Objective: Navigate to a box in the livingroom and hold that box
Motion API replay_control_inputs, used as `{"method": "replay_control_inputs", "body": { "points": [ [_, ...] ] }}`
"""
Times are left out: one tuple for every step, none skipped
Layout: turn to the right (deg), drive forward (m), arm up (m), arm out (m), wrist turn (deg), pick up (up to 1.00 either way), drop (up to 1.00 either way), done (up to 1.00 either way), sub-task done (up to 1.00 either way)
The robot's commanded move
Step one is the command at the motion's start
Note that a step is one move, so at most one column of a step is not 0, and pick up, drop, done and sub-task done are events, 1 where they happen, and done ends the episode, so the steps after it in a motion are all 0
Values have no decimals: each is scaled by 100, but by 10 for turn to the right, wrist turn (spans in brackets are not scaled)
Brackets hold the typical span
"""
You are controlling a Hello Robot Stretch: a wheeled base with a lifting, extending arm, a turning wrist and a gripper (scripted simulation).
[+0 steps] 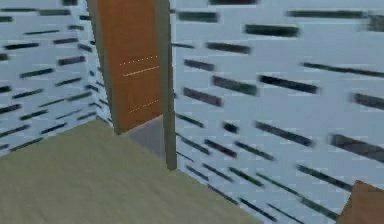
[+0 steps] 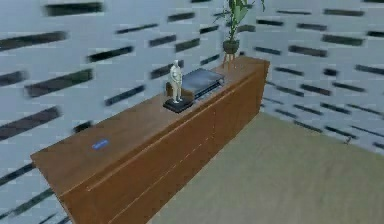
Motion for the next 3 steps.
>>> {"method": "replay_control_inputs", "body": {
  "points": [
    [-120, 0, 0, 0, 0, 0, 0, 0, 0],
    [0, 30, 0, 0, 0, 0, 0, 0, 0],
    [-120, 0, 0, 0, 0, 0, 0, 0, 0]
  ]
}}
